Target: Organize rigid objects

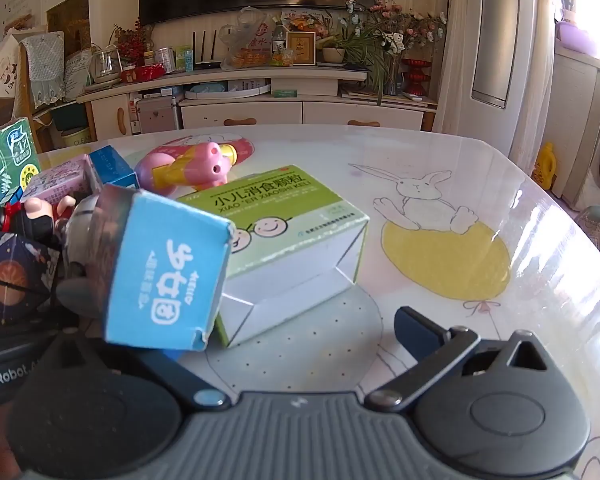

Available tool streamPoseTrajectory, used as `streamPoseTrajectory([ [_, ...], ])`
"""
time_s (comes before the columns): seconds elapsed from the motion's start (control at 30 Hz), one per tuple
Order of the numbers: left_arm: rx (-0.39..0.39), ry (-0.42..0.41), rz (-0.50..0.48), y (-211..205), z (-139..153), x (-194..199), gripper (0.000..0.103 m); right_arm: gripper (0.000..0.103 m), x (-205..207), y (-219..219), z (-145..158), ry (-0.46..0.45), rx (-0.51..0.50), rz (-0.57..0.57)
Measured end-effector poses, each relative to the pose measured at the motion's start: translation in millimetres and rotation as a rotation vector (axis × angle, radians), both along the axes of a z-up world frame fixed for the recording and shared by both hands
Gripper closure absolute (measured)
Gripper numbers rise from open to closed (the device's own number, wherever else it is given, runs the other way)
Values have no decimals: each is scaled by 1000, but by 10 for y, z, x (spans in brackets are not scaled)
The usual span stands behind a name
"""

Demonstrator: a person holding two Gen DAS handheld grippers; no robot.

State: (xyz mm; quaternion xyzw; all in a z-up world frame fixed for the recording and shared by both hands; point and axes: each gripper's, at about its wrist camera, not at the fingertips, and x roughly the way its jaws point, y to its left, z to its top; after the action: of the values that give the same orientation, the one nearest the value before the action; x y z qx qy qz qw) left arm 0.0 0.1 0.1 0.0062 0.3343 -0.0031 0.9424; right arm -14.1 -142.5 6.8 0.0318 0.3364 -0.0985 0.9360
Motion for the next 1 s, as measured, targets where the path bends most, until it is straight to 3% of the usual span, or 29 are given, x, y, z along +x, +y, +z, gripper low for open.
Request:
streamPoseTrajectory([
  [0.5, 15, 11, -28, 27, -4, -317, 0, 1, -236, 156, 80, 46, -1, -10],
  [0.6, 20, 21, -49, 105, 30, -375, 0, 1, -332, 199, 120, 14, -9, -28],
  [1.0, 55, -97, -52, 659, 455, -807, 0, 1, -913, 549, 515, -157, -36, 5],
])
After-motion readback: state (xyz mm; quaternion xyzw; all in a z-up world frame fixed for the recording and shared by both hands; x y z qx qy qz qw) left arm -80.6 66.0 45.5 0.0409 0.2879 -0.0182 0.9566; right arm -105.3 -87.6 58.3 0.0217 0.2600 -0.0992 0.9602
